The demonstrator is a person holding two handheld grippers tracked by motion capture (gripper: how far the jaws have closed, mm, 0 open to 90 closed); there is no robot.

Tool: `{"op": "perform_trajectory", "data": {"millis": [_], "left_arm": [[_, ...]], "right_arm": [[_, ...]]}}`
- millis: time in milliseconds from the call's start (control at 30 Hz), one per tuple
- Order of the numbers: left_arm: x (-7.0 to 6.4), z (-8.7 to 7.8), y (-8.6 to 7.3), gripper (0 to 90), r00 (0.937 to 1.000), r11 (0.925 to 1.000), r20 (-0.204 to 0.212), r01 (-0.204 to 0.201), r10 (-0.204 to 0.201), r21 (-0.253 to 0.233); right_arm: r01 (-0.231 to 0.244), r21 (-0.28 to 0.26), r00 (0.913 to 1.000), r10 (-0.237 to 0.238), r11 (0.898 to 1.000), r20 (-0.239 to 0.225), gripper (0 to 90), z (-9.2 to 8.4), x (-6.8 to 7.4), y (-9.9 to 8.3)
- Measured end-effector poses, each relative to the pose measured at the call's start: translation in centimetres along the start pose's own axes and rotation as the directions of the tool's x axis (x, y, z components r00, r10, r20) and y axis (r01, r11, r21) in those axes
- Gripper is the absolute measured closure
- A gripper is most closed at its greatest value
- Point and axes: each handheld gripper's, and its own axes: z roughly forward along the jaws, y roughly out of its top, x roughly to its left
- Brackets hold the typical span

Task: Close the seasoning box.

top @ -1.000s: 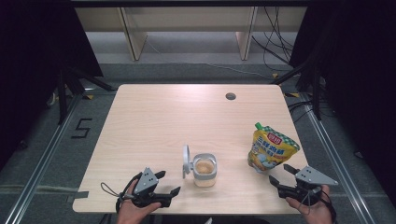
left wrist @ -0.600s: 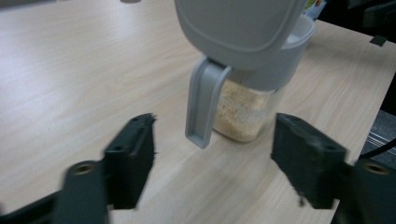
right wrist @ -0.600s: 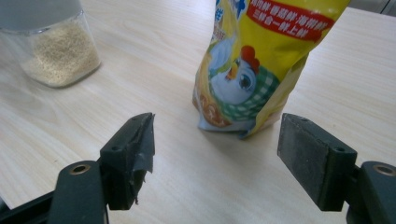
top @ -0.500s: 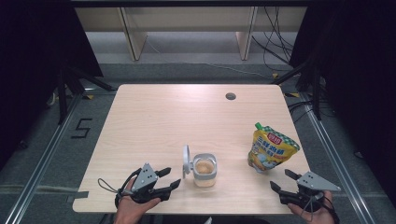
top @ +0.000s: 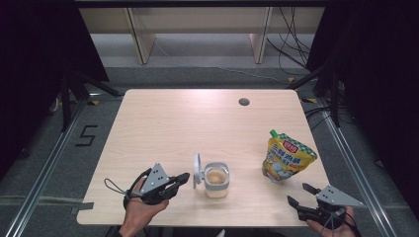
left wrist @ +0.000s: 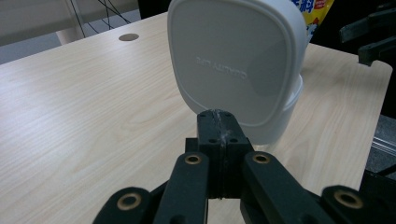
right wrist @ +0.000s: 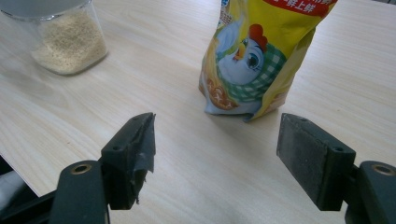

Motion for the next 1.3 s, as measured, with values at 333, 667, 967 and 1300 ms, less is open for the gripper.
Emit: {"op": "perform_trajectory", "data": {"millis": [333,667,967,1300], "left_arm": [[-0.5,1.1,1.3,89.1,0.9993,0.9997,0.029,-0.023,0.022,0.007],[-0.6,1.6,1.6,89.0,0.9990,0.9992,0.028,-0.036,0.035,0.018],[-1.1,2.8,1.9,89.0,0.9983,0.9992,0.042,-0.039,0.040,-0.009],[-1.3,2.1,2.2,84.5,0.9983,0.9992,0.049,-0.031,0.032,-0.027]], "right_arm": [[-0.046,0.009,0.9988,0.046,0.999,-0.015,29.0,0.0,0.3,0.0],[-0.059,0.012,0.9981,0.059,0.998,-0.020,29.0,-0.1,0.4,0.0],[-0.029,0.007,0.9994,0.029,1.000,-0.016,29.1,-0.2,0.2,0.0],[-0.033,0.005,0.9992,0.034,0.999,-0.022,29.1,-0.2,0.2,0.0]]}}
